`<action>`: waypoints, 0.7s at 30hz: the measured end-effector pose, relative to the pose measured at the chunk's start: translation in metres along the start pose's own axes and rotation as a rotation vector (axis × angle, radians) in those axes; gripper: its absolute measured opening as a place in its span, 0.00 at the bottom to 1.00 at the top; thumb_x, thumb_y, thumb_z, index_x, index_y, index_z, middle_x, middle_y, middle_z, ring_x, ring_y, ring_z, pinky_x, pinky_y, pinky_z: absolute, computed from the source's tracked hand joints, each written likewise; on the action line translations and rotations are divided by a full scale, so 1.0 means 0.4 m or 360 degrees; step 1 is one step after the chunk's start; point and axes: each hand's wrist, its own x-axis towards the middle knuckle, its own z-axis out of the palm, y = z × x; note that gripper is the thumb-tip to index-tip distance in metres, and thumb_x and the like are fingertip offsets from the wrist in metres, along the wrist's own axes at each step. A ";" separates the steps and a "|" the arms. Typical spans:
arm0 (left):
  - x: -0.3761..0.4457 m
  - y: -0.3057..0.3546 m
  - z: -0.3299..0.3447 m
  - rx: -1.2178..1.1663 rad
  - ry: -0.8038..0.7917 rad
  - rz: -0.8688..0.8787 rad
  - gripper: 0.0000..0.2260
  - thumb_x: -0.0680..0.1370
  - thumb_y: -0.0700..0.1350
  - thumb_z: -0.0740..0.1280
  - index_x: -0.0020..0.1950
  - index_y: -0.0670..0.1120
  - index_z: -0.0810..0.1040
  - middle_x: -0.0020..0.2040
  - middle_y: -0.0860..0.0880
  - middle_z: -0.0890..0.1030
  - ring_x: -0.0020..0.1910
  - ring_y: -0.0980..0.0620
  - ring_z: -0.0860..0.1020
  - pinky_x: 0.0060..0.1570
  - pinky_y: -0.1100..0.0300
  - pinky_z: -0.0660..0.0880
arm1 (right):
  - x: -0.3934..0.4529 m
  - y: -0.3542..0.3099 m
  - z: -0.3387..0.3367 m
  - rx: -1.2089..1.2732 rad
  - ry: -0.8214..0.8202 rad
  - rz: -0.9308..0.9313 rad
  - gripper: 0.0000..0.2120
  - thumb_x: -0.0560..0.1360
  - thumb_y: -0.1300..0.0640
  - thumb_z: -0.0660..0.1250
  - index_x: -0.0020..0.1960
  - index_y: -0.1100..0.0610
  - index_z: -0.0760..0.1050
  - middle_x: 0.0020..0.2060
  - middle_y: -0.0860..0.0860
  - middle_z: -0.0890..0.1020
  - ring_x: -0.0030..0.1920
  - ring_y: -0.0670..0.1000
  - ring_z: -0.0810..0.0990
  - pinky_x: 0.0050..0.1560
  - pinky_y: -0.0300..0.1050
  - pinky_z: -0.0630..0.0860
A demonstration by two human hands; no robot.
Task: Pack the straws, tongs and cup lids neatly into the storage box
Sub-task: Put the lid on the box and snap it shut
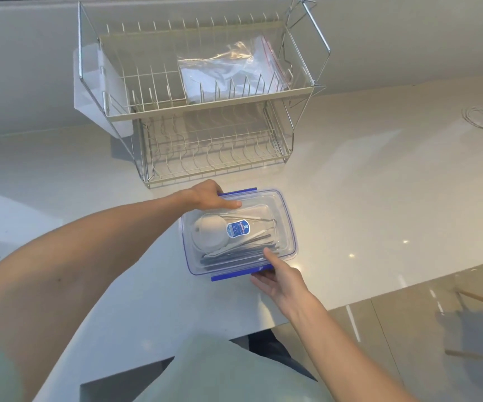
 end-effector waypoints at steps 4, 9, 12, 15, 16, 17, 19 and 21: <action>-0.026 -0.002 0.030 -0.0021 0.0370 0.0246 0.23 0.72 0.64 0.75 0.56 0.48 0.80 0.53 0.49 0.81 0.49 0.48 0.79 0.47 0.54 0.75 | 0.000 -0.004 0.017 0.0024 0.0139 0.0001 0.15 0.77 0.58 0.75 0.58 0.65 0.78 0.50 0.65 0.84 0.50 0.62 0.86 0.47 0.54 0.84; -0.064 -0.026 0.087 0.0015 0.0625 0.0494 0.20 0.81 0.58 0.66 0.66 0.47 0.80 0.60 0.49 0.83 0.57 0.47 0.80 0.54 0.53 0.75 | -0.009 0.009 0.063 0.0069 0.0211 0.0084 0.13 0.77 0.57 0.75 0.57 0.63 0.77 0.52 0.63 0.84 0.47 0.60 0.85 0.51 0.57 0.82; -0.068 -0.026 0.082 -0.0087 0.0596 0.0492 0.21 0.82 0.55 0.66 0.71 0.45 0.78 0.66 0.47 0.82 0.63 0.47 0.80 0.60 0.53 0.74 | -0.017 0.014 0.083 0.0001 0.0227 0.0118 0.14 0.77 0.60 0.75 0.60 0.64 0.77 0.55 0.65 0.83 0.51 0.63 0.85 0.47 0.56 0.82; -0.069 -0.024 0.093 -0.0128 0.0678 0.0501 0.19 0.82 0.54 0.67 0.69 0.45 0.80 0.64 0.47 0.83 0.61 0.47 0.80 0.58 0.54 0.74 | -0.020 0.016 0.091 -0.0048 0.0322 0.0061 0.12 0.76 0.62 0.76 0.55 0.65 0.78 0.49 0.65 0.84 0.45 0.62 0.86 0.38 0.53 0.85; -0.068 -0.025 0.097 -0.0119 0.0713 0.0500 0.19 0.82 0.54 0.67 0.68 0.45 0.81 0.64 0.48 0.84 0.60 0.47 0.80 0.56 0.56 0.73 | -0.021 0.017 0.094 -0.0060 0.0353 0.0039 0.11 0.75 0.62 0.76 0.52 0.65 0.78 0.45 0.64 0.83 0.41 0.61 0.85 0.34 0.50 0.85; -0.066 -0.026 0.101 -0.0100 0.0748 0.0495 0.18 0.82 0.54 0.67 0.67 0.45 0.81 0.63 0.48 0.84 0.60 0.47 0.81 0.55 0.57 0.72 | -0.020 0.018 0.098 -0.0063 0.0391 0.0017 0.10 0.75 0.62 0.76 0.51 0.65 0.77 0.42 0.63 0.82 0.38 0.60 0.84 0.30 0.48 0.84; -0.061 -0.026 0.110 -0.0076 0.0800 0.0475 0.18 0.82 0.54 0.67 0.67 0.45 0.82 0.63 0.48 0.85 0.61 0.47 0.81 0.54 0.59 0.70 | -0.015 0.021 0.106 -0.0041 0.0467 -0.0015 0.10 0.76 0.64 0.75 0.52 0.67 0.77 0.40 0.62 0.81 0.35 0.59 0.83 0.26 0.46 0.82; -0.057 -0.028 0.117 -0.0075 0.0830 0.0466 0.19 0.82 0.54 0.67 0.67 0.45 0.82 0.64 0.47 0.84 0.62 0.46 0.81 0.56 0.58 0.70 | -0.014 0.017 0.115 -0.0040 0.0501 -0.0024 0.10 0.76 0.65 0.73 0.54 0.67 0.77 0.39 0.61 0.80 0.34 0.58 0.82 0.25 0.46 0.82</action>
